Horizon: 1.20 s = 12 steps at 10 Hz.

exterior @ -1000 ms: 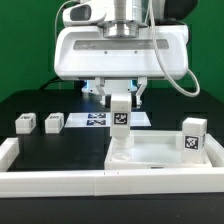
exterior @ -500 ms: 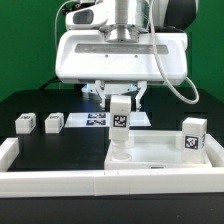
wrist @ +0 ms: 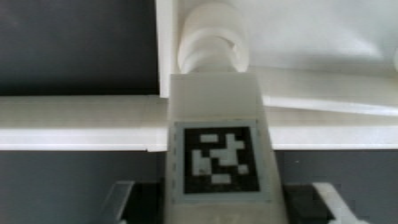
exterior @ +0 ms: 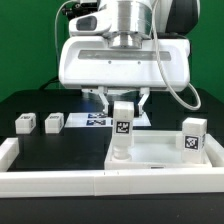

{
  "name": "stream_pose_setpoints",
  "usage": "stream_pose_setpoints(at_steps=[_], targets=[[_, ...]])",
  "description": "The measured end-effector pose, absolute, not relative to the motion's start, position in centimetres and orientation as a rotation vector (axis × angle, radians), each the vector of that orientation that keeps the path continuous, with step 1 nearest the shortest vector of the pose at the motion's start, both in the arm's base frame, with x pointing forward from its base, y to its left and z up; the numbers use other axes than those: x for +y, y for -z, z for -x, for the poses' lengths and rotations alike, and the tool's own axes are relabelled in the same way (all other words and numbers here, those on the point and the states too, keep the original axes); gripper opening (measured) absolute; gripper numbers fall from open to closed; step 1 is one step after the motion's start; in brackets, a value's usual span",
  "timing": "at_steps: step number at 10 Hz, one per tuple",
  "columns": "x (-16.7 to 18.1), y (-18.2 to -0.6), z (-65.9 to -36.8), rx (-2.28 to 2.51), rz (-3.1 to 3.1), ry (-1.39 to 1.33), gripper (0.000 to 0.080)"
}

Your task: Assemble square table

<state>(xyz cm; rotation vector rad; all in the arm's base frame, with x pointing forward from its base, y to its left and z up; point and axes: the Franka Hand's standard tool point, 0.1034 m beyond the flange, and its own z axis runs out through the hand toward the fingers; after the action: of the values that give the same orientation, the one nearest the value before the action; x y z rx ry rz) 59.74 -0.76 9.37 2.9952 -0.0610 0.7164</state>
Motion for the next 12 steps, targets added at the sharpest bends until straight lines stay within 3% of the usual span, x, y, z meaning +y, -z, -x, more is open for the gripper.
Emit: stream_pose_setpoints(at_steps=[12], targets=[[-0.1, -8.2, -59.4, -0.034, -2.922, -0.860, 0.0290]])
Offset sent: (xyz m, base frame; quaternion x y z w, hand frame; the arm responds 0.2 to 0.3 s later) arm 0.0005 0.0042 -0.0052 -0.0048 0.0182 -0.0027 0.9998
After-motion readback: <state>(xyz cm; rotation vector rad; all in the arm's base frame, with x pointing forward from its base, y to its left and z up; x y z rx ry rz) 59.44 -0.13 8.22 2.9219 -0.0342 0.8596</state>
